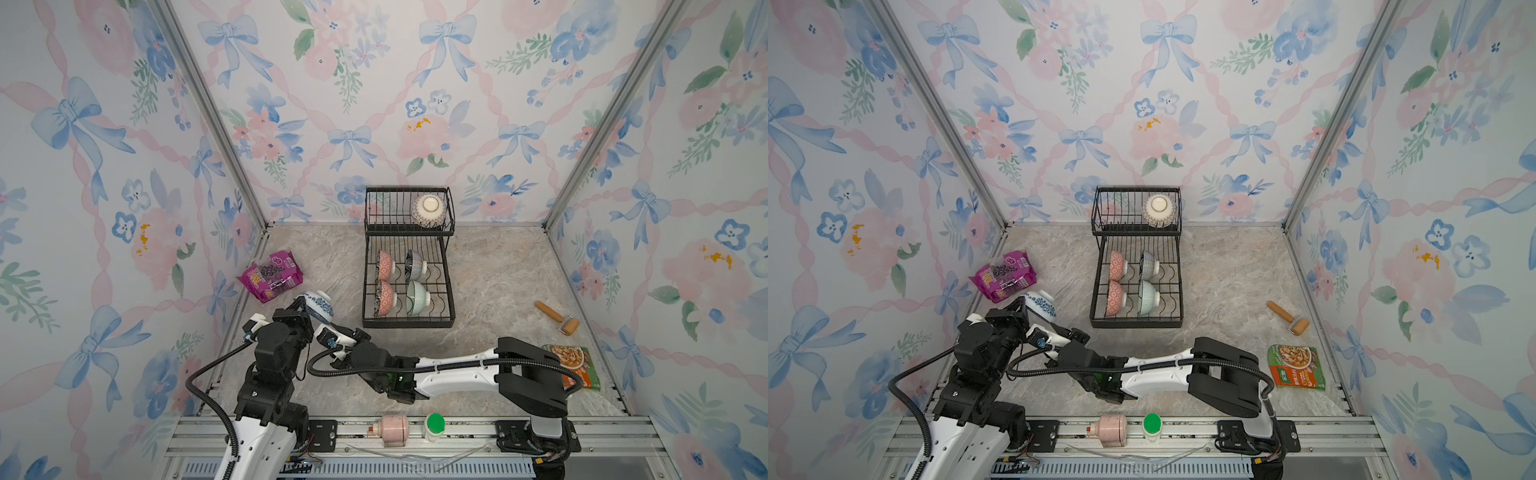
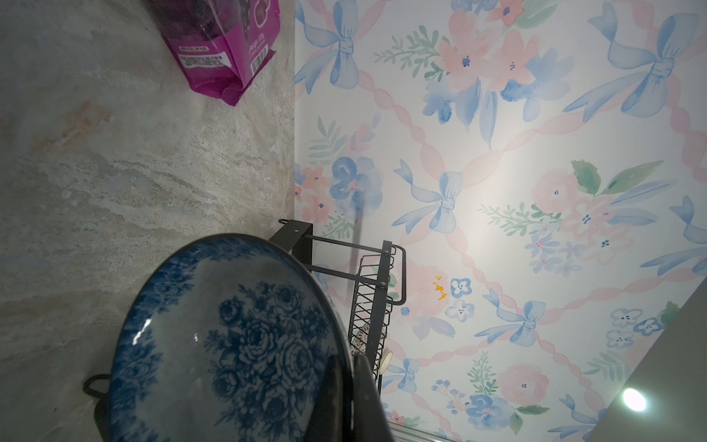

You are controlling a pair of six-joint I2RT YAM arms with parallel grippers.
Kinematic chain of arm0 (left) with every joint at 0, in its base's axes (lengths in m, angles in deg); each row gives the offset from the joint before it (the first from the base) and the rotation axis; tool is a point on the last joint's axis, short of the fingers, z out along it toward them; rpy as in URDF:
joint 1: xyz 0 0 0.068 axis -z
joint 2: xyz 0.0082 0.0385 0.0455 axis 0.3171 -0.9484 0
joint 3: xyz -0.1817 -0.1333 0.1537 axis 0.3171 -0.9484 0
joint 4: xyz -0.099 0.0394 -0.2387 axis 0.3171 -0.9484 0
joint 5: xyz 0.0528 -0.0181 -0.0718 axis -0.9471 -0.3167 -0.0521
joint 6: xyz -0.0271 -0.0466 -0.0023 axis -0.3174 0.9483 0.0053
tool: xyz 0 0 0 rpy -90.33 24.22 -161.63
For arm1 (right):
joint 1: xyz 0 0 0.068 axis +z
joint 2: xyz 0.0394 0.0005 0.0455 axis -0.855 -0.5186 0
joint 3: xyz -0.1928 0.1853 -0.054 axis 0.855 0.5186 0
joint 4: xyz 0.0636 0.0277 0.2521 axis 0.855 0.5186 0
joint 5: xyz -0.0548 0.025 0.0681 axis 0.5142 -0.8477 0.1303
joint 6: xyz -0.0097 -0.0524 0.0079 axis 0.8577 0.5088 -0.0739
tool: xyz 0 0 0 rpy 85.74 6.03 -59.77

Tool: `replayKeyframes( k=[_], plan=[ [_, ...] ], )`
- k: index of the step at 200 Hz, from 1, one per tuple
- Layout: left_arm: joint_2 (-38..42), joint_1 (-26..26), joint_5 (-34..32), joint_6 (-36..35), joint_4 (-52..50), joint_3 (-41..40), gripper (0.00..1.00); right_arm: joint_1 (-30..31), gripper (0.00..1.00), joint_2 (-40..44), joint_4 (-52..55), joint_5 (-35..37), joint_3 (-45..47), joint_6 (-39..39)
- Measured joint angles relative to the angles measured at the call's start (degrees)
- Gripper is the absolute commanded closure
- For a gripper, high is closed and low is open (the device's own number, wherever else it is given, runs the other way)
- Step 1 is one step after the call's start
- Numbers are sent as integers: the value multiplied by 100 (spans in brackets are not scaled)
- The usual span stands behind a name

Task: Load bowls into a dish rack
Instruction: Pass the bowl.

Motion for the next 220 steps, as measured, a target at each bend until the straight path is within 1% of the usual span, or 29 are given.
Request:
replayKeyframes(
  k=[55,96,144,162,210,214,218,220],
  plan=[
    [297,44,-166,190,48,-83,100,-2,66,-437,-122,1110,-592,323],
    [389,81,-267,433,131,-267,100,-4,67,-752,-269,1480,-804,494],
    [463,92,-387,713,247,-372,100,-48,81,-898,-605,1685,-874,634],
    [463,101,-400,796,376,-415,100,-72,82,-918,-719,1707,-892,695],
    [527,114,-535,1010,566,-570,100,-90,93,-1014,-1108,1729,-892,879],
    [538,114,-546,1038,573,-586,100,-92,95,-1019,-1121,1727,-892,887],
    [553,114,-555,1054,581,-597,100,-96,100,-1023,-1147,1727,-892,890],
    [560,114,-562,1060,586,-601,100,-98,100,-1025,-1154,1725,-892,898]
  ],
)
